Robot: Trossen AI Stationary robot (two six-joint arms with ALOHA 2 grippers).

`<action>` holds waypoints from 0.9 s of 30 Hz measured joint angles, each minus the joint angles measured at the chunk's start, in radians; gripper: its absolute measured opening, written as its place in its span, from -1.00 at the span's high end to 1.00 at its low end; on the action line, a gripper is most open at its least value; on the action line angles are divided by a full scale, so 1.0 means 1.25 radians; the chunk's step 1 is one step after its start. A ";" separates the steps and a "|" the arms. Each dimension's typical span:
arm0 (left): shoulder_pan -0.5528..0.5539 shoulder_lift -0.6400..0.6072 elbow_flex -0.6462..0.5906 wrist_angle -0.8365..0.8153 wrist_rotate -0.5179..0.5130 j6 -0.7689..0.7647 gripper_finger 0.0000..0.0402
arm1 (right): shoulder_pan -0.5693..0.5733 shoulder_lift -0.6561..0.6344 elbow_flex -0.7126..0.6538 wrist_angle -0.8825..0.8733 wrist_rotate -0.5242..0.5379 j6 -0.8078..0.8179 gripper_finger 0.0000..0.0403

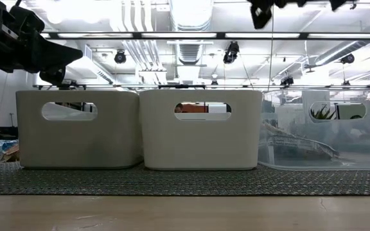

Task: Pick and place Granola Bars by type
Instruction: Put the top blue granola bar into the white bin

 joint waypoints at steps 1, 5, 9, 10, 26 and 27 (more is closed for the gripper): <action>0.000 0.000 0.000 0.000 0.000 0.000 1.00 | -0.003 -0.013 -0.020 0.006 0.000 0.000 0.96; 0.000 0.000 0.000 0.000 0.000 0.000 1.00 | -0.010 -0.065 -0.088 0.030 0.000 0.000 0.96; 0.000 0.000 0.000 0.000 0.000 0.000 1.00 | -0.024 -0.130 -0.132 0.030 0.000 -0.002 0.96; 0.000 0.000 0.000 0.000 0.000 0.000 1.00 | -0.028 -0.145 -0.141 0.030 0.000 0.001 0.96; 0.000 0.000 0.000 0.000 0.000 0.000 1.00 | -0.049 -0.367 -0.323 0.030 0.000 0.007 0.96; 0.000 0.000 0.000 0.000 0.000 0.000 1.00 | -0.049 -0.379 -0.333 0.030 0.000 0.007 0.96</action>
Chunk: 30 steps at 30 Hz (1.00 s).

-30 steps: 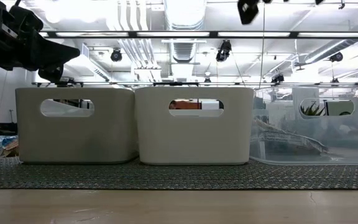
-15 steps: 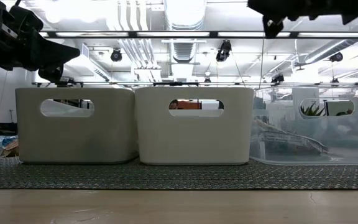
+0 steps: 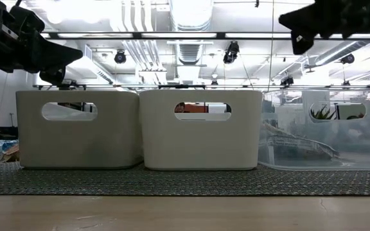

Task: Pick and place Granola Bars by type
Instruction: Put the top blue granola bar into the white bin

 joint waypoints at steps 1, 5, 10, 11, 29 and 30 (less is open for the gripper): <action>0.000 0.000 0.000 0.000 0.000 0.000 1.00 | 0.000 -0.012 -0.010 0.000 0.000 0.000 0.96; 0.000 0.000 0.000 0.000 0.000 0.000 1.00 | 0.000 -0.058 -0.046 0.003 0.000 -0.003 0.96; 0.000 0.000 0.000 0.000 0.000 0.000 1.00 | 0.000 -0.106 -0.087 0.018 0.000 -0.004 0.96; 0.000 0.000 0.000 0.000 0.000 0.000 1.00 | 0.000 -0.116 -0.094 0.019 0.000 -0.006 0.96; 0.000 0.000 0.000 0.000 0.000 0.000 1.00 | 0.000 -0.271 -0.246 0.019 0.000 -0.021 0.96; 0.000 0.000 0.000 0.000 0.000 0.000 1.00 | 0.000 -0.275 -0.251 0.018 0.000 -0.021 0.96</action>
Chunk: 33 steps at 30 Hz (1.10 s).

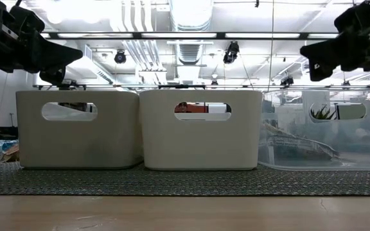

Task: Pick and place Granola Bars by type
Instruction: Put the top blue granola bar into the white bin

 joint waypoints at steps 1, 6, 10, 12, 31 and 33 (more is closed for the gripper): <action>0.000 0.000 0.000 0.000 0.000 0.000 1.00 | 0.000 -0.004 -0.003 0.000 0.000 0.000 0.96; 0.000 0.000 0.000 0.000 0.000 0.000 1.00 | 0.000 -0.010 -0.006 -0.004 0.001 -0.022 0.96; 0.000 0.000 0.000 0.000 0.000 0.000 1.00 | 0.000 -0.010 -0.006 -0.005 0.002 -0.040 0.96; 0.000 0.000 0.000 0.000 0.000 0.000 1.00 | 0.000 -0.010 -0.006 -0.005 0.002 -0.056 0.96; 0.000 0.000 0.000 0.000 0.000 0.000 1.00 | 0.000 -0.002 -0.006 -0.006 0.001 -0.053 0.96; 0.000 0.000 0.000 0.000 0.000 0.000 1.00 | 0.000 -0.002 -0.006 -0.006 0.001 -0.053 0.96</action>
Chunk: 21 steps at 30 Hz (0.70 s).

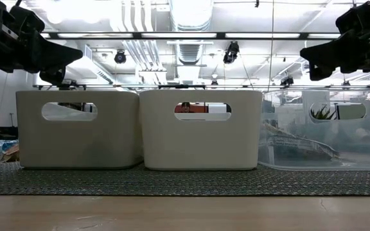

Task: Pick and place Granola Bars by type
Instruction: Put the top blue granola bar into the white bin

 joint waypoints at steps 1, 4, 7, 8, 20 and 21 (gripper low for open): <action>0.000 0.000 0.000 0.000 0.000 0.000 1.00 | 0.000 0.000 0.000 0.000 0.000 0.000 0.96; 0.000 0.000 0.000 0.000 0.000 0.000 1.00 | 0.000 0.000 0.000 0.000 0.000 0.000 0.96; 0.000 0.000 0.000 0.000 0.000 0.000 1.00 | 0.000 0.000 0.000 0.000 0.000 0.002 0.96; 0.000 0.000 0.000 0.000 0.000 0.000 1.00 | 0.000 0.000 0.000 0.000 0.000 0.002 0.96; 0.000 0.000 0.000 0.000 -0.003 0.057 1.00 | 0.000 0.000 0.000 0.000 -0.001 0.002 0.96; 0.000 0.000 0.000 0.000 -0.004 0.093 1.00 | 0.000 0.000 0.000 0.000 -0.001 0.002 0.96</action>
